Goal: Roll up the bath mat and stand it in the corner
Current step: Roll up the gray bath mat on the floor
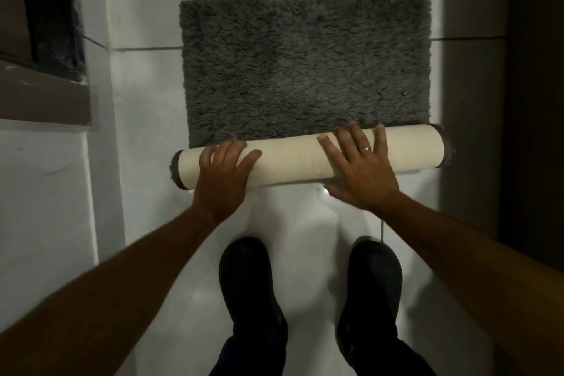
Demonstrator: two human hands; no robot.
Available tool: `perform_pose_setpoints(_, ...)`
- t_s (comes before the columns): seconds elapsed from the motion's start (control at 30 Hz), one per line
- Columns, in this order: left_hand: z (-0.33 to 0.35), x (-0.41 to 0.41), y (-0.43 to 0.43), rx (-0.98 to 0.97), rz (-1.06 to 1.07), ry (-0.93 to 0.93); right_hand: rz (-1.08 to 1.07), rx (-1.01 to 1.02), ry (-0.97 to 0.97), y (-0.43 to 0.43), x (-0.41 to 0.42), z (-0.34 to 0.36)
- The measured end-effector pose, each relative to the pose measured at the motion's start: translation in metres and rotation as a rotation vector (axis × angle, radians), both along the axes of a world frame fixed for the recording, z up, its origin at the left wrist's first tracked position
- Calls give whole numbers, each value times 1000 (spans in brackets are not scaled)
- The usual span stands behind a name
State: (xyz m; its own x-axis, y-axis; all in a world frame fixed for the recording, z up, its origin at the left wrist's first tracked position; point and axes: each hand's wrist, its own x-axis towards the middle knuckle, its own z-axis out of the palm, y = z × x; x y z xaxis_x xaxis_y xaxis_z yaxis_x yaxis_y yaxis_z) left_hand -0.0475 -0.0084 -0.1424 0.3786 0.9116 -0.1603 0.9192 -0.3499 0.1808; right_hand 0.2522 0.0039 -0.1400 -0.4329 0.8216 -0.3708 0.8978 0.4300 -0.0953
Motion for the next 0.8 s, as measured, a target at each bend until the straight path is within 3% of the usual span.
perform_pose_setpoints(0.13,4,23,17,32,145,68,-32,-46,-31,44,-3,4)
perform_pose_setpoints(0.27,8,36,29,-80,-37,186,31,-156,26,83,4,9)
perform_pose_setpoints(0.33,10,44,37,-139,-31,240,33,-236,64,97,5,14)
perform_pose_setpoints(0.47,18,44,59,-162,-97,204,-80,-459,120,101,4,17)
perform_pose_setpoints(0.53,22,37,63,-189,-187,162,-93,-401,82,85,5,18)
perform_pose_setpoints(0.67,24,35,90,-363,-179,98,-74,-41,21,31,0,16)
perform_pose_setpoints(0.73,23,36,110,-449,-163,70,-40,-13,-25,19,-5,10)
perform_pose_setpoints(0.8,22,36,116,-374,-189,153,-48,1,-83,26,-9,5)
